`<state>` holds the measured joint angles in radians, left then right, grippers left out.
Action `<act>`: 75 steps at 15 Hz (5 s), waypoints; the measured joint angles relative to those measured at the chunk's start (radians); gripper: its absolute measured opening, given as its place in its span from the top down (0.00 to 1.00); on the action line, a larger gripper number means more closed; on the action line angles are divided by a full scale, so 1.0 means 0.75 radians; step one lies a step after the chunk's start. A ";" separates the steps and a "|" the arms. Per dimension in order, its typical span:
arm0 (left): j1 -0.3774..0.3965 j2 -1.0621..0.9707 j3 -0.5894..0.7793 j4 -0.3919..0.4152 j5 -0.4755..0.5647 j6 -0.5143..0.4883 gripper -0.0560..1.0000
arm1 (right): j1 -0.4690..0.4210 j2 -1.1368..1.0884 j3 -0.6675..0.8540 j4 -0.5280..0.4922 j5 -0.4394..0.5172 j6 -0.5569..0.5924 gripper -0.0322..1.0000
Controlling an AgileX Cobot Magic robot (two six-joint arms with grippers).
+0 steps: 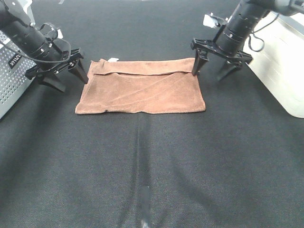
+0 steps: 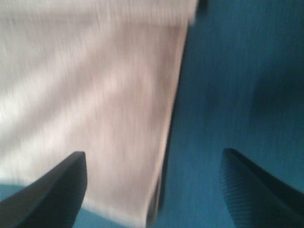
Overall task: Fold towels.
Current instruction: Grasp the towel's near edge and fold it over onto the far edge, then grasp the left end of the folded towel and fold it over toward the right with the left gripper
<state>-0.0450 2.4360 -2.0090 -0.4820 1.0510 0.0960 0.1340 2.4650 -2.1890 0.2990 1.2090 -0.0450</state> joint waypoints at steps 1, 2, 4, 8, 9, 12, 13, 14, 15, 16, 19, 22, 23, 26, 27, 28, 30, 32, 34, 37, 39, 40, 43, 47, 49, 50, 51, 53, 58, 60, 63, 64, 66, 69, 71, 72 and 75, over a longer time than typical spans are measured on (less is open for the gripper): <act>-0.005 -0.037 0.068 -0.004 -0.019 -0.001 0.28 | 0.000 -0.023 0.041 0.000 0.005 -0.009 0.26; -0.004 -0.084 0.163 -0.004 -0.061 -0.001 0.28 | 0.000 -0.068 0.116 0.000 0.008 -0.024 0.26; -0.004 -0.184 0.405 -0.012 -0.220 -0.001 0.28 | 0.000 -0.153 0.273 0.027 -0.001 -0.039 0.26; -0.004 -0.269 0.607 -0.047 -0.408 -0.001 0.28 | 0.000 -0.169 0.412 0.113 -0.103 -0.101 0.26; -0.007 -0.272 0.615 -0.051 -0.428 -0.001 0.28 | 0.000 -0.161 0.421 0.136 -0.123 -0.124 0.26; -0.044 -0.260 0.617 -0.065 -0.473 -0.001 0.28 | 0.000 -0.139 0.421 0.161 -0.193 -0.140 0.26; -0.064 -0.248 0.617 -0.071 -0.484 -0.001 0.28 | 0.000 -0.131 0.421 0.161 -0.200 -0.151 0.26; -0.084 -0.228 0.617 -0.076 -0.505 -0.001 0.28 | 0.000 -0.123 0.421 0.161 -0.205 -0.156 0.26; -0.104 -0.219 0.617 -0.083 -0.523 -0.001 0.28 | 0.000 -0.109 0.421 0.161 -0.216 -0.157 0.26; -0.113 -0.209 0.616 -0.091 -0.536 -0.001 0.28 | 0.000 -0.095 0.421 0.163 -0.228 -0.157 0.26; -0.137 -0.193 0.604 -0.136 -0.553 0.000 0.32 | 0.000 -0.048 0.421 0.257 -0.235 -0.200 0.32; -0.144 -0.183 0.604 -0.145 -0.561 0.004 0.50 | 0.000 -0.032 0.421 0.301 -0.248 -0.201 0.50; -0.144 -0.173 0.605 -0.145 -0.556 0.004 0.84 | 0.000 -0.028 0.421 0.301 -0.260 -0.200 0.76; -0.144 -0.172 0.605 -0.143 -0.521 0.041 0.94 | 0.000 -0.028 0.421 0.301 -0.253 -0.195 0.97; -0.144 -0.176 0.605 -0.133 -0.496 0.051 0.94 | 0.000 -0.028 0.421 0.301 -0.239 -0.188 0.97; -0.145 -0.183 0.605 -0.101 -0.468 0.052 0.94 | 0.000 -0.032 0.429 0.301 -0.231 -0.173 0.97; -0.149 -0.220 0.617 0.008 -0.373 0.055 0.94 | 0.000 -0.117 0.544 0.288 -0.231 -0.163 0.97; -0.151 -0.269 0.688 0.059 -0.344 0.055 0.94 | 0.000 -0.236 0.717 0.275 -0.267 -0.165 0.97; -0.151 -0.359 0.839 0.065 -0.368 0.067 0.94 | 0.000 -0.336 0.907 0.271 -0.332 -0.177 0.97; -0.157 -0.477 1.036 0.065 -0.397 0.105 0.94 | 0.005 -0.445 1.135 0.276 -0.403 -0.199 0.97; -0.157 -0.489 1.067 0.067 -0.399 0.109 0.94 | 0.007 -0.465 1.193 0.304 -0.401 -0.235 0.97; -0.157 -0.504 1.067 0.067 -0.401 0.109 0.94 | 0.007 -0.475 1.196 0.304 -0.401 -0.240 0.97; -0.157 -0.525 1.031 0.069 -0.399 0.109 0.94 | 0.007 -0.496 1.171 0.300 -0.400 -0.252 0.97; -0.157 -0.528 0.845 0.088 -0.400 0.076 0.94 | 0.007 -0.495 0.981 0.275 -0.397 -0.261 0.97; -0.157 -0.501 0.740 0.089 -0.401 0.057 0.94 | 0.007 -0.456 0.833 0.264 -0.381 -0.261 0.97; -0.156 -0.460 0.659 0.096 -0.412 0.039 0.94 | 0.007 -0.391 0.701 0.252 -0.348 -0.261 0.97; -0.155 -0.421 0.600 0.100 -0.425 0.017 0.94 | 0.007 -0.347 0.623 0.245 -0.329 -0.260 0.97; -0.137 -0.345 0.497 0.100 -0.437 -0.001 0.94 | 0.007 -0.256 0.479 0.223 -0.317 -0.237 0.97; -0.128 -0.143 0.305 0.100 -0.468 -0.007 0.94 | 0.005 -0.065 0.344 0.197 -0.347 -0.231 0.97; -0.128 -0.124 0.305 0.100 -0.477 -0.007 0.92 | 0.005 -0.060 0.344 0.197 -0.359 -0.224 0.93; -0.128 -0.117 0.304 0.100 -0.499 -0.008 0.56 | 0.005 -0.064 0.340 0.199 -0.363 -0.205 0.39; -0.128 -0.117 0.304 0.100 -0.501 -0.009 0.39 | 0.005 -0.068 0.340 0.199 -0.361 -0.201 0.25; -0.128 -0.117 0.304 0.100 -0.501 -0.020 0.18 | 0.005 -0.092 0.340 0.195 -0.333 -0.201 0.15; -0.128 -0.117 0.304 0.113 -0.501 -0.091 0.14 | 0.005 -0.105 0.340 0.173 -0.285 -0.201 0.13; -0.128 -0.100 0.300 0.096 -0.503 -0.097 0.14 | 0.005 -0.107 0.340 0.151 -0.283 -0.200 0.13; -0.128 -0.100 0.300 0.096 -0.503 -0.097 0.14 | 0.005 -0.107 0.340 0.151 -0.283 -0.200 0.13; -0.128 -0.068 0.296 0.049 -0.499 -0.103 0.16 | 0.005 -0.107 0.340 0.149 -0.283 -0.200 0.13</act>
<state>-0.1410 2.3850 -1.7870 -0.4450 0.6770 0.0190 0.1380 2.3850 -1.9340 0.4110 0.9970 -0.1950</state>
